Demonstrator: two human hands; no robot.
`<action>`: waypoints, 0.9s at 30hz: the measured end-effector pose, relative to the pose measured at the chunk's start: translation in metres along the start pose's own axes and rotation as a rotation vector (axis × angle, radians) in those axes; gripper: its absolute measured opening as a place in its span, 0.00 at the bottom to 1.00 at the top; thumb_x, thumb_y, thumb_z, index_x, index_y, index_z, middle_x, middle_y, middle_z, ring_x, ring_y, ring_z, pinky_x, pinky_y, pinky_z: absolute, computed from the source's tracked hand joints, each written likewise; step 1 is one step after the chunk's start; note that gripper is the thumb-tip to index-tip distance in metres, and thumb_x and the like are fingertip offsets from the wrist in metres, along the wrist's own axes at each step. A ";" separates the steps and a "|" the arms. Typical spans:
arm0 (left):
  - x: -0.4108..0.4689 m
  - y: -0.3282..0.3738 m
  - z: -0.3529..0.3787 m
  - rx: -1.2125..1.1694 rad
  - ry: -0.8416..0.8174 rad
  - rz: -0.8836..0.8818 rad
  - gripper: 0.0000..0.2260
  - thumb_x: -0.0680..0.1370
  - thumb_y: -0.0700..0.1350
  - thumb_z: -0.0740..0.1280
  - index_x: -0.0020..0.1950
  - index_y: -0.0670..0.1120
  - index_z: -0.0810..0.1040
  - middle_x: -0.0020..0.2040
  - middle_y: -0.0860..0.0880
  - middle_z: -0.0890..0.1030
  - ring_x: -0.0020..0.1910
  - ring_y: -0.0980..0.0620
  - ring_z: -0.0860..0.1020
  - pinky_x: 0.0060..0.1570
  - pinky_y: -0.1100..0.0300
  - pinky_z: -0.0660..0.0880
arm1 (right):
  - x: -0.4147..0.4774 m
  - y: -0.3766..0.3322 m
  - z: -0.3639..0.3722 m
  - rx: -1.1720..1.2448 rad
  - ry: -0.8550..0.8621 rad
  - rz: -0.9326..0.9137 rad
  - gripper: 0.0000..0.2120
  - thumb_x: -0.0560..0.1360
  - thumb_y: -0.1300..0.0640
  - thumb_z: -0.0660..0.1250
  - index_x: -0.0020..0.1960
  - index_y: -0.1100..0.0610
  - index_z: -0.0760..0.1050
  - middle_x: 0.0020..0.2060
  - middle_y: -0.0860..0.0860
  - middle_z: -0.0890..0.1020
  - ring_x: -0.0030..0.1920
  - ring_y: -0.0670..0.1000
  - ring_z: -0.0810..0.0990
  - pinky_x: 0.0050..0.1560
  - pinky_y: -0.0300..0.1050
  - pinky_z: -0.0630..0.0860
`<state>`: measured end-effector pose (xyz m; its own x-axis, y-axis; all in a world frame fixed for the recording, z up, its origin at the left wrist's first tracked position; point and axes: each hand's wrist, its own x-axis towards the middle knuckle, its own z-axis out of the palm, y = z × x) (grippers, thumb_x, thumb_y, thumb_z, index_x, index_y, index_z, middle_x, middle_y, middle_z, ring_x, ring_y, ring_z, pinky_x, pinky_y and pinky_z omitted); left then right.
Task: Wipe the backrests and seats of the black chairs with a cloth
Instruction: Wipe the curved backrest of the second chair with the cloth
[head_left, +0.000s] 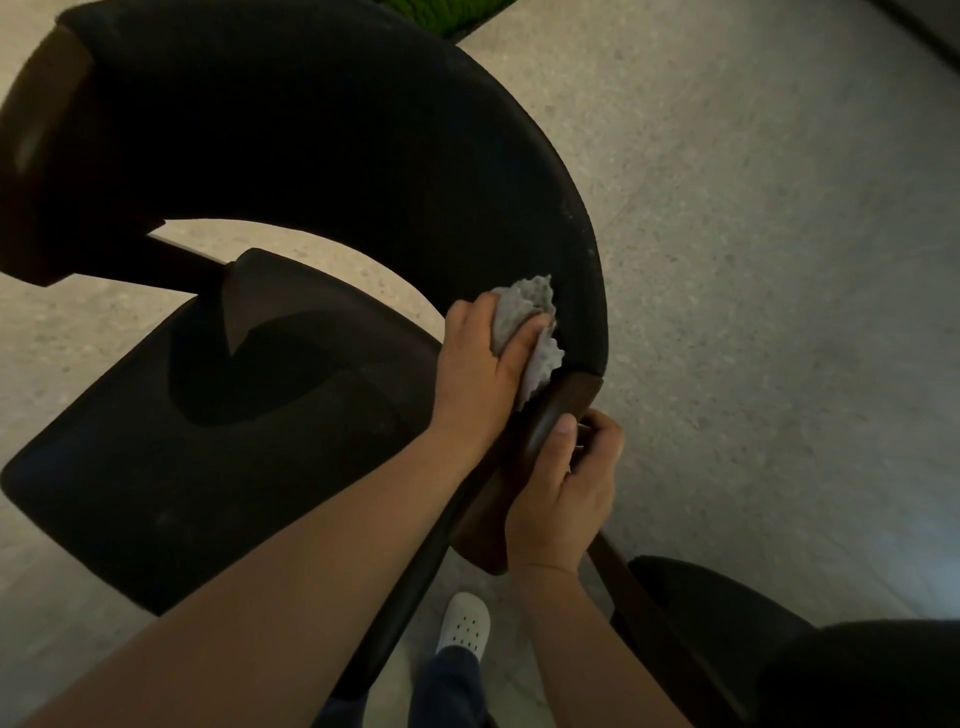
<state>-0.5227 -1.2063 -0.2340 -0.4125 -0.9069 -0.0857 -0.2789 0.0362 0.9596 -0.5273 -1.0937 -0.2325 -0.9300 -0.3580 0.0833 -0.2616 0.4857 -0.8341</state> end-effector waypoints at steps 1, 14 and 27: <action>0.000 -0.002 0.001 -0.001 0.004 -0.010 0.16 0.79 0.56 0.63 0.62 0.48 0.72 0.55 0.50 0.70 0.47 0.62 0.73 0.42 0.76 0.70 | 0.000 0.000 0.000 0.001 0.003 -0.001 0.16 0.77 0.39 0.51 0.56 0.47 0.67 0.40 0.41 0.75 0.41 0.37 0.76 0.38 0.26 0.70; -0.001 -0.064 -0.030 0.242 -0.112 -0.358 0.18 0.81 0.56 0.61 0.66 0.49 0.71 0.64 0.46 0.68 0.54 0.52 0.74 0.53 0.56 0.74 | 0.000 0.001 -0.001 0.020 -0.005 -0.021 0.17 0.77 0.39 0.51 0.56 0.50 0.68 0.39 0.45 0.75 0.38 0.39 0.75 0.38 0.28 0.71; -0.031 -0.043 -0.005 0.038 -0.037 -0.162 0.10 0.82 0.49 0.60 0.63 0.50 0.68 0.62 0.53 0.64 0.53 0.59 0.72 0.46 0.70 0.69 | 0.000 0.004 0.000 -0.001 0.015 -0.018 0.16 0.77 0.39 0.51 0.55 0.49 0.68 0.39 0.46 0.76 0.38 0.41 0.76 0.37 0.28 0.71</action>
<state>-0.4937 -1.1823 -0.2718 -0.3907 -0.8862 -0.2490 -0.3768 -0.0928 0.9216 -0.5283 -1.0920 -0.2360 -0.9288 -0.3551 0.1063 -0.2788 0.4801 -0.8317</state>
